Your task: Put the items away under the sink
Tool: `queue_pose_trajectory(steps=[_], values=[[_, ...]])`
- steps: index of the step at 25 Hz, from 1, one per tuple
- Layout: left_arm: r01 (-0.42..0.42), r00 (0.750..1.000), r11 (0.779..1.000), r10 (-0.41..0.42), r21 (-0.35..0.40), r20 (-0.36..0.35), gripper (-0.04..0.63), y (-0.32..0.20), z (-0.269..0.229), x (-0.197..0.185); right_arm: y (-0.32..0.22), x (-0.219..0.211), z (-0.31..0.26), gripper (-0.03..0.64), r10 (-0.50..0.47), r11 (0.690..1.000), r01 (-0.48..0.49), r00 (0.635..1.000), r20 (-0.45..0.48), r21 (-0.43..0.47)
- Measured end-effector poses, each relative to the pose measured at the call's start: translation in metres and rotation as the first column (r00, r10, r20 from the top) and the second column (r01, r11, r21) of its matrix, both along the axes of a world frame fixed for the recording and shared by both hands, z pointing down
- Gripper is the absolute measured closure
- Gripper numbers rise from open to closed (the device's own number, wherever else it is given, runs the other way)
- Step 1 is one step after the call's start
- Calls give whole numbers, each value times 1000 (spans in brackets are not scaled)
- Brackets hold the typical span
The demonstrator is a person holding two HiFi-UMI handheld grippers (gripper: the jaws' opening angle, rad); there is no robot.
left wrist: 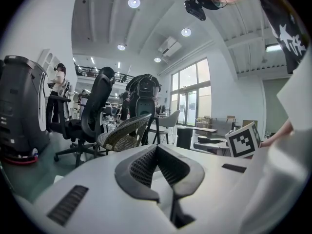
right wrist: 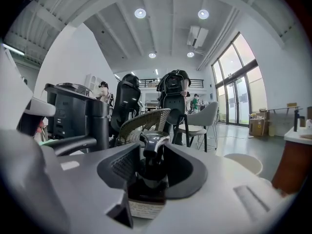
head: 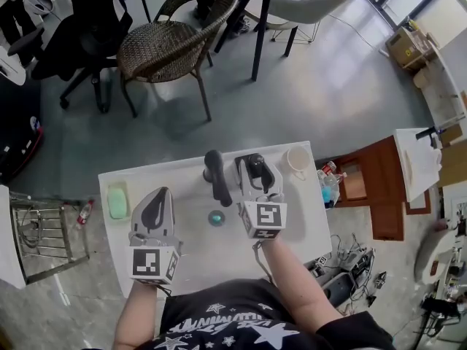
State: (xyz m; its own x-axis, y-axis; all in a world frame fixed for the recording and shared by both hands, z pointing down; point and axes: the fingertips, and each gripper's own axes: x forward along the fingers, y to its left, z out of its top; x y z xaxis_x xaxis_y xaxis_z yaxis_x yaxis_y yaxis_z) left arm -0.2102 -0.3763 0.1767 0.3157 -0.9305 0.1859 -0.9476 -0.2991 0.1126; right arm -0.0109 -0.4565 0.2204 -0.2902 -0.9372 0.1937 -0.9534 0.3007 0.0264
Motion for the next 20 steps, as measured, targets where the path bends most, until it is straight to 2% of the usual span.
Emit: queue_pose_trajectory(steps=[5,15,20], values=[[7,1000,1000,-7,-6,1,586,2,1,-3,-2,1,0,514,26,999,-26,1000,9,32],[1,1000,1000,-1,4,17,586,4,-3,-1,0,-1,-6,526,19,1000,-20,1000,16,23],[6,1000,1000,-6,22,14,586,11,-14,0,9,7,-29,526,15,999,-16,1000,9,44]])
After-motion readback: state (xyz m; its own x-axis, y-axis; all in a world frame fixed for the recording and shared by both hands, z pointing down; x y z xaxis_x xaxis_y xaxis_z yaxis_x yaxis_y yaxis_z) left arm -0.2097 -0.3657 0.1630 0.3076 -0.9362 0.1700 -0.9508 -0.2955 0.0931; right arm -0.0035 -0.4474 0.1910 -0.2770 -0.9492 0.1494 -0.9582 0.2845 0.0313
